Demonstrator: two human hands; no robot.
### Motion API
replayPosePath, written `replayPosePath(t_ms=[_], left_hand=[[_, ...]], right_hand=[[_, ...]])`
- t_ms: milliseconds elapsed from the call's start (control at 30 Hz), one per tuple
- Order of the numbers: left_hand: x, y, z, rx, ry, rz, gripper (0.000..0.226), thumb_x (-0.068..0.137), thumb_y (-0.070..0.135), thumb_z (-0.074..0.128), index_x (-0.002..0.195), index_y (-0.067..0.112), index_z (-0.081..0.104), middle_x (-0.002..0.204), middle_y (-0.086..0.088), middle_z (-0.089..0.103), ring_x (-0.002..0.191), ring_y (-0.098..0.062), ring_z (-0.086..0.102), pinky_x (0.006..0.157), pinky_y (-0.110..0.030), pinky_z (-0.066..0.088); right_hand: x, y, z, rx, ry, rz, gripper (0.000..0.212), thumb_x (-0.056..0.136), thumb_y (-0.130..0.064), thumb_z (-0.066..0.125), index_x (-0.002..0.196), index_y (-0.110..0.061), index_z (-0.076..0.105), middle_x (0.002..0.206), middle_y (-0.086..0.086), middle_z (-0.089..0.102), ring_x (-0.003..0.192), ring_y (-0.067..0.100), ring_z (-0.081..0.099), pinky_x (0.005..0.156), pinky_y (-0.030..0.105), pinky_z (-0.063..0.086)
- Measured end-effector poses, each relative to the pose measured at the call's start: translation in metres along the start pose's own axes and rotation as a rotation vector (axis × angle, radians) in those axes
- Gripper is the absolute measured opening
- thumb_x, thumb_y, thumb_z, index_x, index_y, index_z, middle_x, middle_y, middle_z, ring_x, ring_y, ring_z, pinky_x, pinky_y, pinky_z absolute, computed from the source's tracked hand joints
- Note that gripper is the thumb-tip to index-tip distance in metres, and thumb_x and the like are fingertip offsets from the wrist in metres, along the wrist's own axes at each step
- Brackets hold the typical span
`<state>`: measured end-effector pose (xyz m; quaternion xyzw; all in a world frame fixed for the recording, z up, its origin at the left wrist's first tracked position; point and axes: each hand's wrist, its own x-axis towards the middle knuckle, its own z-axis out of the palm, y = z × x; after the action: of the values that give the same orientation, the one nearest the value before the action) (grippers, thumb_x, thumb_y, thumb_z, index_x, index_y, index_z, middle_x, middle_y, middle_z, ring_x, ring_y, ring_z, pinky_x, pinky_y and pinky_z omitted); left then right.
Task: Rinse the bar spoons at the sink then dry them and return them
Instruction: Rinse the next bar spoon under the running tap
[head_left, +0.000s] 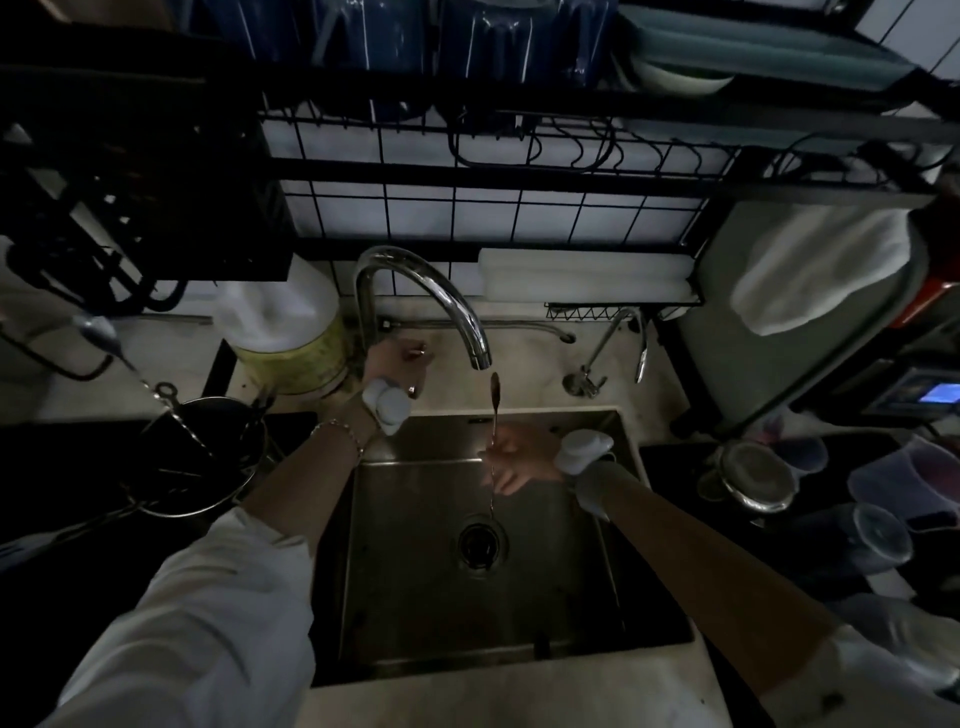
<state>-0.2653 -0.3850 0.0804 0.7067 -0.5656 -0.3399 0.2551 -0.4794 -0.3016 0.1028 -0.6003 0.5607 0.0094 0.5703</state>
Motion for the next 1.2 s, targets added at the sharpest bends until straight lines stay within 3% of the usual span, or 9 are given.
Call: replayPosePath(t_ms=[167,267,400,567,700,800,933,1200], left_hand=[[0.000,0.003,0.000,0.042,0.013,0.022,0.041,0.089,0.044,0.052,0.071,0.014,0.072,0.074,-0.011,0.074,0.079,-0.021,0.069,0.080,-0.028,0.051],[0.002,0.003,0.000,0.119,0.025,0.036,0.038,0.090,0.042,0.053,0.082,0.012,0.074,0.085,-0.013,0.074,0.087,-0.025,0.067,0.080,-0.028,0.046],[0.002,0.005,-0.002,0.202,0.017,0.063,0.041,0.092,0.041,0.050,0.090,0.008,0.075,0.093,-0.015,0.073,0.094,-0.028,0.065,0.084,-0.029,0.045],[0.004,0.008,-0.002,0.223,0.019,0.060,0.039,0.093,0.038,0.052,0.095,0.007,0.074,0.095,-0.015,0.073,0.093,-0.029,0.065,0.072,-0.023,0.036],[0.006,0.010,0.005,0.254,-0.016,0.085,0.037,0.091,0.036,0.055,0.099,0.005,0.073,0.102,-0.017,0.072,0.101,-0.032,0.064,0.079,-0.028,0.043],[0.005,0.012,0.009,0.261,-0.016,0.074,0.038,0.091,0.036,0.055,0.106,0.005,0.071,0.109,-0.017,0.070,0.106,-0.032,0.062,0.088,-0.030,0.046],[0.006,0.014,0.012,0.286,-0.046,0.054,0.039,0.092,0.036,0.053,0.107,0.004,0.070,0.106,-0.018,0.071,0.101,-0.032,0.064,0.084,-0.030,0.047],[0.005,0.011,0.014,0.279,-0.042,0.118,0.037,0.093,0.030,0.055,0.113,0.002,0.067,0.111,-0.019,0.069,0.107,-0.033,0.060,0.086,-0.031,0.044]], right_hand=[[0.007,-0.006,0.004,0.075,-0.032,0.094,0.029,0.101,-0.011,0.041,0.124,0.006,0.044,0.118,0.035,0.061,0.110,0.044,0.062,0.095,0.047,0.052],[0.008,-0.007,0.008,0.105,-0.018,0.125,0.016,0.102,-0.012,0.037,0.111,-0.003,0.047,0.120,0.035,0.060,0.113,0.044,0.060,0.097,0.046,0.051],[0.011,-0.009,0.009,0.105,-0.034,0.167,0.017,0.103,-0.013,0.036,0.110,-0.003,0.048,0.120,0.034,0.060,0.114,0.042,0.061,0.098,0.046,0.051],[0.015,-0.011,0.010,0.078,-0.038,0.168,0.009,0.103,-0.012,0.036,0.103,-0.007,0.044,0.116,0.035,0.062,0.109,0.043,0.063,0.095,0.048,0.052],[0.017,-0.010,0.011,0.051,-0.045,0.173,0.009,0.103,-0.013,0.036,0.105,-0.009,0.044,0.116,0.035,0.062,0.109,0.044,0.063,0.091,0.046,0.054],[0.018,-0.011,0.011,0.047,-0.042,0.196,0.019,0.103,-0.012,0.037,0.118,-0.005,0.045,0.117,0.035,0.062,0.109,0.044,0.063,0.092,0.046,0.054],[0.016,-0.010,0.011,0.020,-0.032,0.227,0.027,0.103,-0.012,0.036,0.127,-0.001,0.042,0.119,0.035,0.061,0.111,0.044,0.062,0.094,0.047,0.052],[0.012,-0.007,0.012,-0.001,-0.005,0.244,0.030,0.102,-0.010,0.038,0.128,0.003,0.048,0.122,0.032,0.060,0.114,0.041,0.061,0.098,0.046,0.051]])
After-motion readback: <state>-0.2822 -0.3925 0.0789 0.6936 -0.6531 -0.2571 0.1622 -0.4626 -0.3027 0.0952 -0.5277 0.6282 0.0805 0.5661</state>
